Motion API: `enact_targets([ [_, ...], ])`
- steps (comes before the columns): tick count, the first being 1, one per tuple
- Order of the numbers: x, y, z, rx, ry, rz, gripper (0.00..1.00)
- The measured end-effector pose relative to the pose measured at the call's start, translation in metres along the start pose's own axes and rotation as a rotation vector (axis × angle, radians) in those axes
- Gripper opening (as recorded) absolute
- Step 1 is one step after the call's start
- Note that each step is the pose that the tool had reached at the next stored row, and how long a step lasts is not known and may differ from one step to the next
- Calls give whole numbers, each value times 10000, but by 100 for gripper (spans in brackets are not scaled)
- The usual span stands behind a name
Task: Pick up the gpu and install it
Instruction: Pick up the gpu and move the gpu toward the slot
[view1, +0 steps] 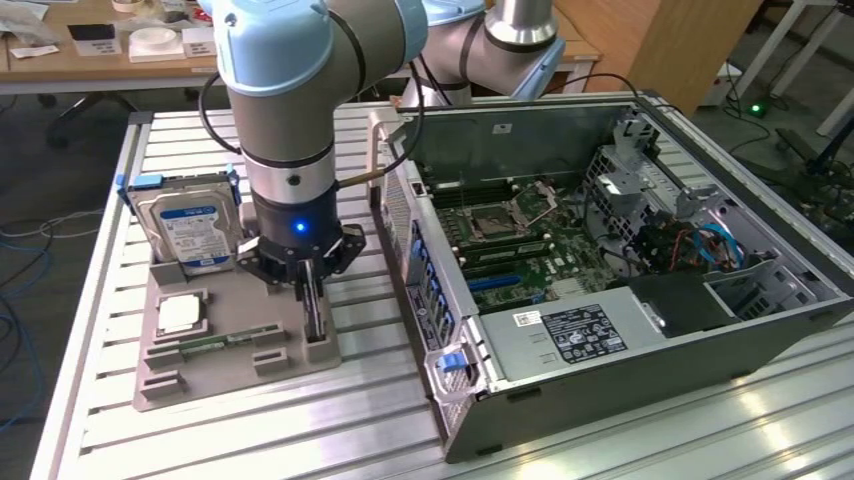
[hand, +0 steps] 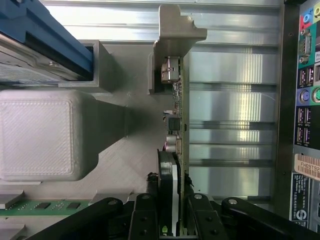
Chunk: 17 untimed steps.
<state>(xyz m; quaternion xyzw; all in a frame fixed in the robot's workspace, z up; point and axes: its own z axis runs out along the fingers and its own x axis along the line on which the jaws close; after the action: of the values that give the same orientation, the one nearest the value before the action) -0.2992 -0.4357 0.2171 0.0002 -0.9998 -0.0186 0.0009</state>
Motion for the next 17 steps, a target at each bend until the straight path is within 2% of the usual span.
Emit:
enact_targets([
  [12,0,0,-1,-6,0,-2,28],
  [14,1,1,-32,-37,0,-1,28],
  [17,0,5,-133,-69,0,-1,28],
])
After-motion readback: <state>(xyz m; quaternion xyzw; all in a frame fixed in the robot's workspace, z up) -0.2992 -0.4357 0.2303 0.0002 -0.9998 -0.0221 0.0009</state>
